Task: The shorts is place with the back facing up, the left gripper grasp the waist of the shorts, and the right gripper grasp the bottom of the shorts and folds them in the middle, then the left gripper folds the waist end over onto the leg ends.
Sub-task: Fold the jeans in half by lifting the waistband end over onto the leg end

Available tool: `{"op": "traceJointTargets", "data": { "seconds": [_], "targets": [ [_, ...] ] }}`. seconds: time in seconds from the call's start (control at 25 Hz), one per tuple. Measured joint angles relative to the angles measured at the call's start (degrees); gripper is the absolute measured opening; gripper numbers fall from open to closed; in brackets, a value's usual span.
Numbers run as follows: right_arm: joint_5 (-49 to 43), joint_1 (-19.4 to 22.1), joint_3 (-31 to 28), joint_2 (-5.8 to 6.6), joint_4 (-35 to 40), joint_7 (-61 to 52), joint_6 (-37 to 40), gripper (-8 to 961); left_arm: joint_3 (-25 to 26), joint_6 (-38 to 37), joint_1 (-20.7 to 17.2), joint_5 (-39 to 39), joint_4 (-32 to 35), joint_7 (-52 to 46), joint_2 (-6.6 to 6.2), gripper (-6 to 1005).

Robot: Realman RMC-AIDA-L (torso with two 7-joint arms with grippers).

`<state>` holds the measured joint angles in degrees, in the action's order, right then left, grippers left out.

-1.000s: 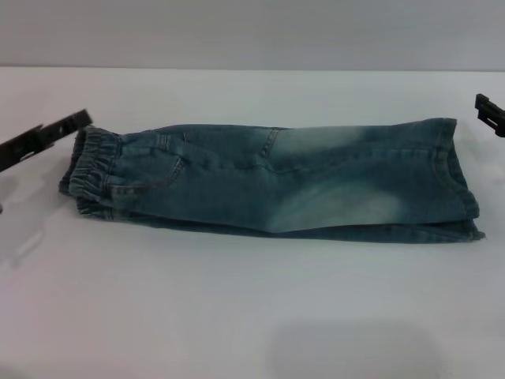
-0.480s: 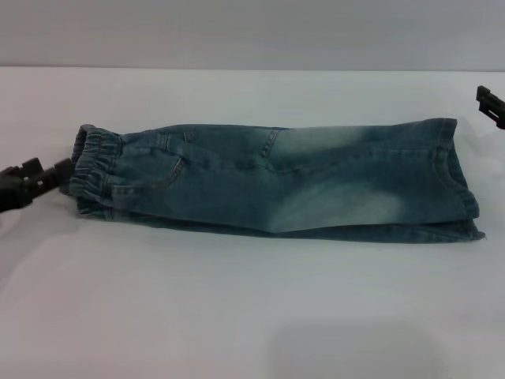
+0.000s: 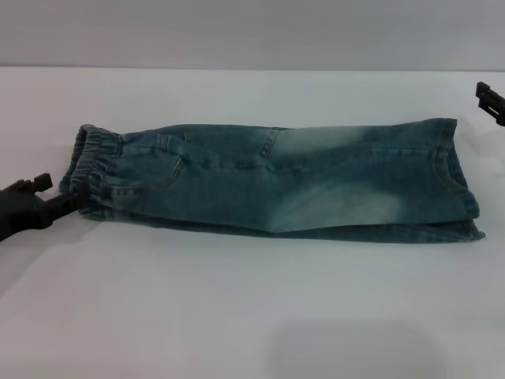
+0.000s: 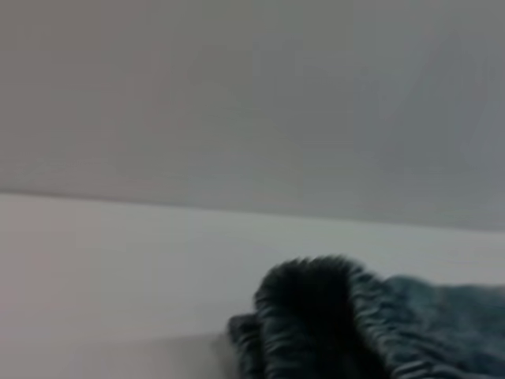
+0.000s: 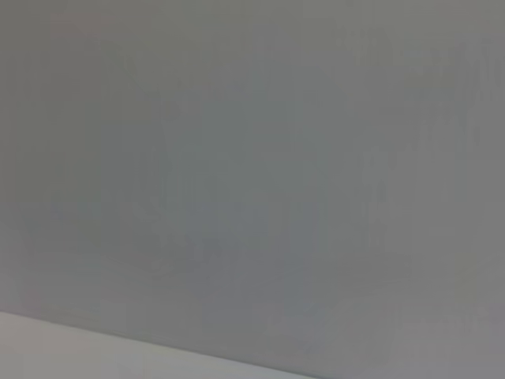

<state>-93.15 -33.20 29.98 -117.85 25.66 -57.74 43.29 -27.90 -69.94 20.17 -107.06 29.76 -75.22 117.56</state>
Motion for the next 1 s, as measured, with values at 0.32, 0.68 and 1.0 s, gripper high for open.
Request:
{"op": "traceJointTargets", "data": {
  "seconds": [0.32, 0.68, 1.0],
  "targets": [
    [0.4, 0.5, 0.0, 0.0, 0.0, 0.0, 0.1, 557, -2.8, 8.0, 2.8, 0.2, -3.0, 0.5, 0.3, 814],
    [0.4, 0.5, 0.0, -0.02, -0.2, 0.2, 0.1, 557, -2.8, 7.3, 5.8, 1.5, -3.7, 1.0, 0.47, 809],
    [0.6, 0.9, -0.1, -0.1, -0.2, 0.2, 0.1, 557, -4.2, 6.6, 5.6, 1.4, -3.5, 0.7, 0.3, 804]
  ]
}}
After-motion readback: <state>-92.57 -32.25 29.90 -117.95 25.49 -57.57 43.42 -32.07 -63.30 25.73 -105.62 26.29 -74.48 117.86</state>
